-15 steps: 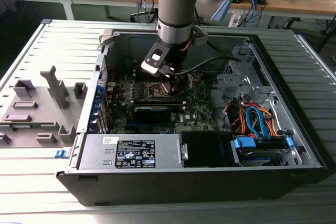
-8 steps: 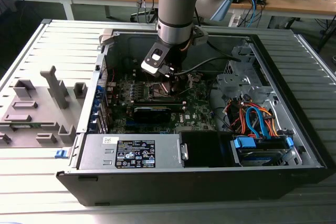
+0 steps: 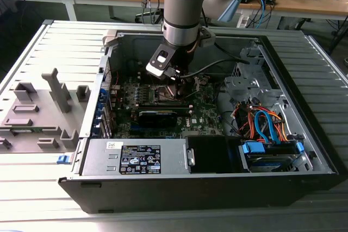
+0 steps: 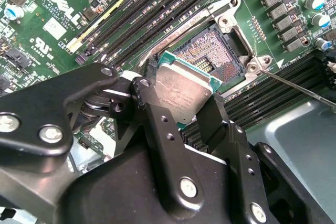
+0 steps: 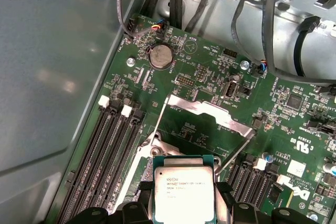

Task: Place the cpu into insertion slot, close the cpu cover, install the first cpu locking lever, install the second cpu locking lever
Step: 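Place the cpu into insertion slot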

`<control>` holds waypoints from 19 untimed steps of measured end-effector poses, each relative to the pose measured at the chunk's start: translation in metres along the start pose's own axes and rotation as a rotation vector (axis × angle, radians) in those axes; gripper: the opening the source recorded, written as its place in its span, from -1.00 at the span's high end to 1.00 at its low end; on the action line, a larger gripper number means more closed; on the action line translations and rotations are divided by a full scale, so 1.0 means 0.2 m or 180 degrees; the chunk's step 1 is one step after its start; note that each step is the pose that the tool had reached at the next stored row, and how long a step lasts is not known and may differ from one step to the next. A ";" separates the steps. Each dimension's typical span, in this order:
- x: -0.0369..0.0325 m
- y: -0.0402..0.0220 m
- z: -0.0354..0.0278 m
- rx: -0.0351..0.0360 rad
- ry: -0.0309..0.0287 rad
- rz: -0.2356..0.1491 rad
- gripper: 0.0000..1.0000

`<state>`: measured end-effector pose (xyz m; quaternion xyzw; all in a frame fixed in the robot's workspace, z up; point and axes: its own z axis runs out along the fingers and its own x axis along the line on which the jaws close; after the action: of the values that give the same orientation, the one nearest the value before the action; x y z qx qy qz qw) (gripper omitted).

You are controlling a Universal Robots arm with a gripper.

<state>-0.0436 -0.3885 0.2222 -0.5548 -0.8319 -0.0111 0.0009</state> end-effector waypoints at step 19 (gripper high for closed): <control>0.000 0.000 0.001 -0.0001 0.0000 0.0034 -0.09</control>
<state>-0.0436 -0.3885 0.2221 -0.5592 -0.8289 -0.0111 0.0009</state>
